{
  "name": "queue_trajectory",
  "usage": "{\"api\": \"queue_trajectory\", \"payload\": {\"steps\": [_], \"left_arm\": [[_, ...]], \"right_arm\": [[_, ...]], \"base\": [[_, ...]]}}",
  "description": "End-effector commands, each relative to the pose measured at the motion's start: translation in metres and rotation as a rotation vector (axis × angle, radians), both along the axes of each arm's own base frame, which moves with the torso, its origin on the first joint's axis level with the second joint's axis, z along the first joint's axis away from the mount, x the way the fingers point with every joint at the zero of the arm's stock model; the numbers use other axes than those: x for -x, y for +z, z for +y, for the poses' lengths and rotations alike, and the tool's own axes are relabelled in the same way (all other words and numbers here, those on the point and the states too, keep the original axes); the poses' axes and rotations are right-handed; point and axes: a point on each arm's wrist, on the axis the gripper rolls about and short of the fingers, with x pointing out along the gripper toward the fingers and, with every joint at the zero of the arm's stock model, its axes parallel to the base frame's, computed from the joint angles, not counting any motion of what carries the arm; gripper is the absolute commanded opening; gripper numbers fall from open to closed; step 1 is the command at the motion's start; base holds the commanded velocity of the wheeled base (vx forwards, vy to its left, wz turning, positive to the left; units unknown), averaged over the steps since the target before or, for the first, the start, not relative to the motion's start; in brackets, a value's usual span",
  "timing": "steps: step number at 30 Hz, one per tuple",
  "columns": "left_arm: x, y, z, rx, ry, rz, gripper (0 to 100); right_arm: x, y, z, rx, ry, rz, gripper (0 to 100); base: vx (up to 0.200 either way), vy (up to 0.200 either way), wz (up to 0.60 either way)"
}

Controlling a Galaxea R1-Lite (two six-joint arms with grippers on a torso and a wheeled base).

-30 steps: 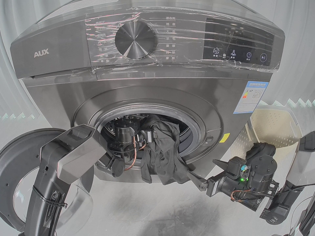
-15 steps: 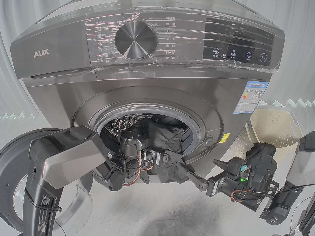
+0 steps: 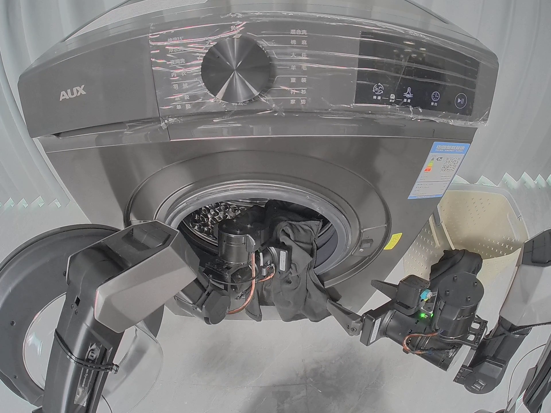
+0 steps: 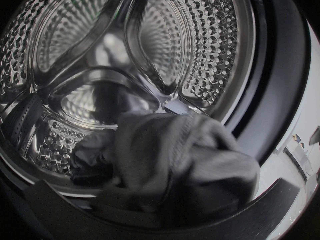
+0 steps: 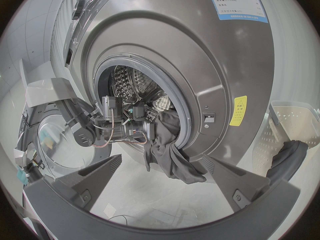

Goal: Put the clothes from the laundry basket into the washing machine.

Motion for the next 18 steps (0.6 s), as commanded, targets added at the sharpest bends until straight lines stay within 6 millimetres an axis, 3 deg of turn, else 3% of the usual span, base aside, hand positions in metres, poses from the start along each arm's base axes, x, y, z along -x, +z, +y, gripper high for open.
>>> {"api": "queue_trajectory", "payload": {"steps": [1, 8, 11, 18], "left_arm": [[-0.021, -0.009, 0.000, 0.028, 0.077, -0.051, 0], [-0.057, 0.007, 0.017, 0.079, 0.241, -0.151, 0], [-0.073, 0.017, 0.033, 0.093, 0.307, -0.181, 0], [-0.079, 0.022, 0.046, 0.099, 0.338, -0.179, 0]], "right_arm": [[0.000, -0.002, 0.001, 0.006, 0.003, 0.007, 100], [0.001, -0.004, 0.002, 0.010, 0.008, 0.011, 100], [0.001, -0.004, 0.002, 0.011, 0.008, 0.012, 100], [0.001, -0.006, 0.002, 0.017, 0.008, 0.019, 100]], "base": [[0.000, 0.000, 0.00], [0.000, 0.000, 0.00], [0.000, 0.000, 0.00], [0.000, 0.000, 0.00]]}}
